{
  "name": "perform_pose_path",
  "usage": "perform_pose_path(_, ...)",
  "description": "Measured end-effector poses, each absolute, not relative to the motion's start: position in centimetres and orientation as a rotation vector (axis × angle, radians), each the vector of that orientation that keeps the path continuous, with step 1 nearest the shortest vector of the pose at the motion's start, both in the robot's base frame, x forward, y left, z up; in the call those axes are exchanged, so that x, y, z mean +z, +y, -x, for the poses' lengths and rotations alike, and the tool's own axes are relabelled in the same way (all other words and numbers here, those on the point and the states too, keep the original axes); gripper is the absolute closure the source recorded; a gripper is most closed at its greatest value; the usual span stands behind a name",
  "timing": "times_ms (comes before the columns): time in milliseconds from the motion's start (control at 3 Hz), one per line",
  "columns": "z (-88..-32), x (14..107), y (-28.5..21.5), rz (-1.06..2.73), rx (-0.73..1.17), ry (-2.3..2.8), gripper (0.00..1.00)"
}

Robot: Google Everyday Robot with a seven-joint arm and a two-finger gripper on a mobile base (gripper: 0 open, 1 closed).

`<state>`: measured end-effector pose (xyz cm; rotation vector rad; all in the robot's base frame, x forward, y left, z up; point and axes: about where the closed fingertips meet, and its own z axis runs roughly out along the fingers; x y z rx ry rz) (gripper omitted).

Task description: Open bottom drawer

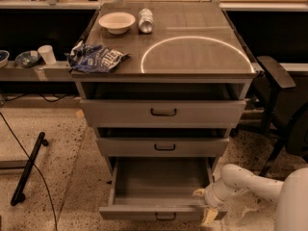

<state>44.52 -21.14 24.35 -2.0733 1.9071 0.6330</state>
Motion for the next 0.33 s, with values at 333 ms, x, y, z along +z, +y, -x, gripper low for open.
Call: perform_pose_path(333,-44.51,24.36,-21.15,2.073,0.633,1.907,0.04)
